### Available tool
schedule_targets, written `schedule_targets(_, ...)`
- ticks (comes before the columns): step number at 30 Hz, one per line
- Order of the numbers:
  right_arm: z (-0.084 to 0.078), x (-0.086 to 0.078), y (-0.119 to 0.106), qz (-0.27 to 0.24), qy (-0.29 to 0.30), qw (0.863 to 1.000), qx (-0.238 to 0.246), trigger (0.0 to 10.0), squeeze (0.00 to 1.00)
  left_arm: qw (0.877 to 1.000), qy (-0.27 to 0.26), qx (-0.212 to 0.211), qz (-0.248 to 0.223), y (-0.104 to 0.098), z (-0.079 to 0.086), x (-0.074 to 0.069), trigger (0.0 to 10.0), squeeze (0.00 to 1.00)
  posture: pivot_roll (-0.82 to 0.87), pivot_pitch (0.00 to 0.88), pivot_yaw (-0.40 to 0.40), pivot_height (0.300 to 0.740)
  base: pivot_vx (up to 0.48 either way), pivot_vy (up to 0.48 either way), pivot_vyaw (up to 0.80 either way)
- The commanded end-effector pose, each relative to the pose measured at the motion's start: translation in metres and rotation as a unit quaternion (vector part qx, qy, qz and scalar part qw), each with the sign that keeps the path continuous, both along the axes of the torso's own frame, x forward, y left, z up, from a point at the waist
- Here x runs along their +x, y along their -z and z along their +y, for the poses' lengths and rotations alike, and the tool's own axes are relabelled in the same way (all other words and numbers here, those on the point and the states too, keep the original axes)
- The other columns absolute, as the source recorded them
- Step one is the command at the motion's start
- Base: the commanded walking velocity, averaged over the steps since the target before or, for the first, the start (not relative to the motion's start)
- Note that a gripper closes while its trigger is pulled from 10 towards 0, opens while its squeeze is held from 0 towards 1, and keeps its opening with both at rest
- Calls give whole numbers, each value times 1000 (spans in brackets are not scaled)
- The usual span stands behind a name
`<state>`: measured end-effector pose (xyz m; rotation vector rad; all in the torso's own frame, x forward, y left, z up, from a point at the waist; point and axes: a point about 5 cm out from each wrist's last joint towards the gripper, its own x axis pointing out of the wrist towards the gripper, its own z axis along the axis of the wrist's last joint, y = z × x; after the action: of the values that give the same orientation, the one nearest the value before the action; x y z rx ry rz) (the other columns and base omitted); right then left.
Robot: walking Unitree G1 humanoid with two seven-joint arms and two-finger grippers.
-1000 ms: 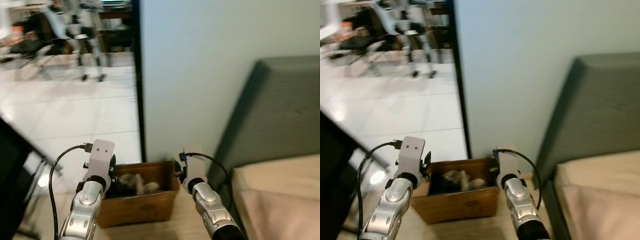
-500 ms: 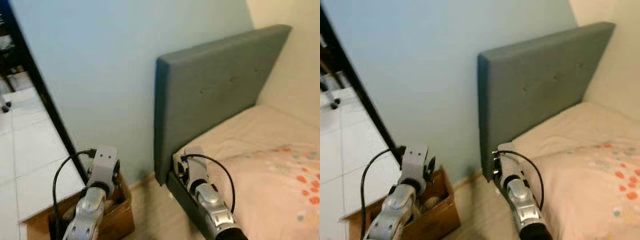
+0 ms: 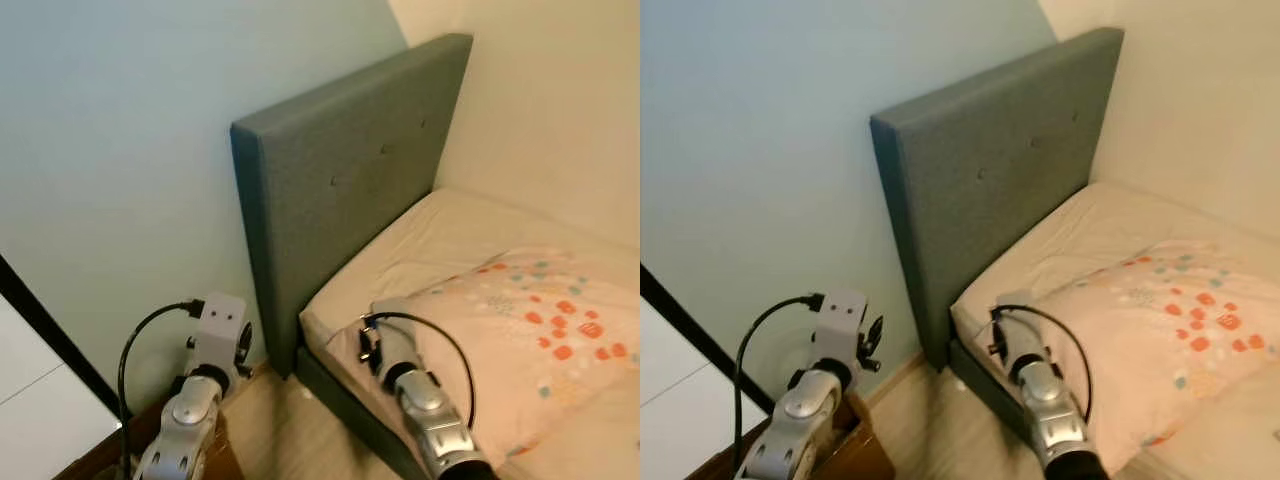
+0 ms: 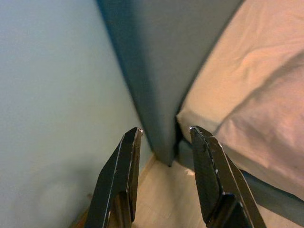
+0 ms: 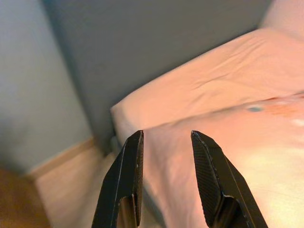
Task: Clean up the room
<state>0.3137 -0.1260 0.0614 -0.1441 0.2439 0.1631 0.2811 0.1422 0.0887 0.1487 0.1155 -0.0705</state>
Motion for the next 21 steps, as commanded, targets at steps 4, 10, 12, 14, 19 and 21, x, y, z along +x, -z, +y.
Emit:
schedule_targets(4,1,-8,10,26,0,1000,-6,10000,0,1000,4,-11,9,5,1,-3,10000,0,-49,76,17,740,0,0,-800)
schedule_targets(10,-1,-10,11,28,3,1000,-8,10000,0,1000,10,-17,7,5,-3,-3,10000,0,-53,77,17,740,0,0,-800)
schedule_targets(12,-1,-10,11,28,4,1000,-9,10000,0,1000,12,-20,4,4,-4,-2,10000,0,-53,77,17,740,0,0,-800)
schedule_targets(14,-2,-11,11,29,5,1000,-10,10000,0,1000,15,-26,-1,2,-5,-2,10000,0,-54,80,18,740,0,0,-800)
schedule_targets(19,-4,-11,10,28,10,999,-11,10000,0,999,22,-34,-6,0,-6,-2,10000,0,-55,84,17,740,0,0,-800)
schedule_targets(21,-5,-11,10,28,12,999,-11,10000,0,999,24,-37,-7,0,-7,-2,10000,0,-56,86,17,740,0,0,-800)
